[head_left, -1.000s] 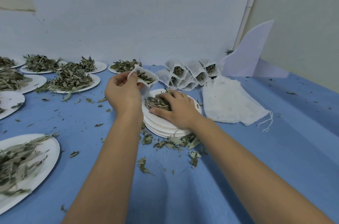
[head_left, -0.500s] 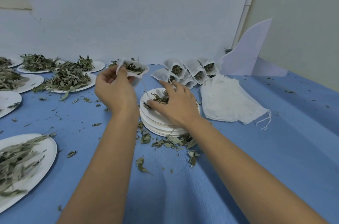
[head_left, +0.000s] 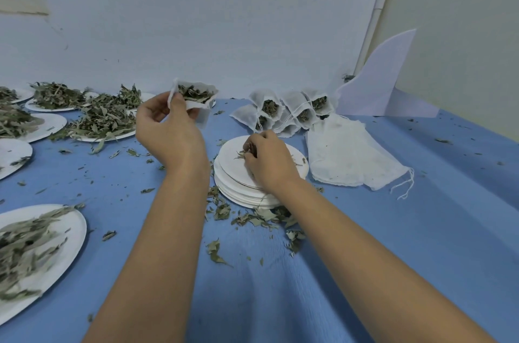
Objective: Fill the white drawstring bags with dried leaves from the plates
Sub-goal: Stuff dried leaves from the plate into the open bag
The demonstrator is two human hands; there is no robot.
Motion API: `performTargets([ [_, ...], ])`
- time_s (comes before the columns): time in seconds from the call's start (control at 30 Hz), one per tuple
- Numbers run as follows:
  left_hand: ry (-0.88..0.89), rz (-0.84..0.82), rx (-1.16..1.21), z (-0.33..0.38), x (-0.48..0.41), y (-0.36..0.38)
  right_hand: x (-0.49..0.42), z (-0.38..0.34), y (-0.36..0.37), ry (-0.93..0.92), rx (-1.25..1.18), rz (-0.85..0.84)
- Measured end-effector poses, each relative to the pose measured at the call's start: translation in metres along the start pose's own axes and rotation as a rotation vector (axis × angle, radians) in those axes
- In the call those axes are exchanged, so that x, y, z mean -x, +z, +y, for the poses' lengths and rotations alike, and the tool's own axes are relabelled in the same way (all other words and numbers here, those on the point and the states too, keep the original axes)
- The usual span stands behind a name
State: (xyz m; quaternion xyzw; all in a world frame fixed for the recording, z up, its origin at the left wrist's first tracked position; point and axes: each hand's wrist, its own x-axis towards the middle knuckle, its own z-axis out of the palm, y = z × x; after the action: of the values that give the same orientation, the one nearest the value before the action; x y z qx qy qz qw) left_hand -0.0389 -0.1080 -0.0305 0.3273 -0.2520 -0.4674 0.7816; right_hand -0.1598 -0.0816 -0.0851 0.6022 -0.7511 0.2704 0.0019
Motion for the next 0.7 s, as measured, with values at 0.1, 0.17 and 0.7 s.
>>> performTargets([
  [0.1, 0.006, 0.033, 0.016, 0.001, -0.001, -0.001, 0.000, 0.001, -0.001, 0.012, 0.002, 0.005],
  [0.17, 0.017, 0.049, 0.028, 0.004, -0.003, -0.002, 0.001, 0.001, -0.001, 0.021, -0.003, -0.009],
  [0.7, -0.131, -0.007, -0.074, -0.013, 0.000, -0.005, 0.005, 0.031, -0.031, -0.252, -0.036, -0.199],
])
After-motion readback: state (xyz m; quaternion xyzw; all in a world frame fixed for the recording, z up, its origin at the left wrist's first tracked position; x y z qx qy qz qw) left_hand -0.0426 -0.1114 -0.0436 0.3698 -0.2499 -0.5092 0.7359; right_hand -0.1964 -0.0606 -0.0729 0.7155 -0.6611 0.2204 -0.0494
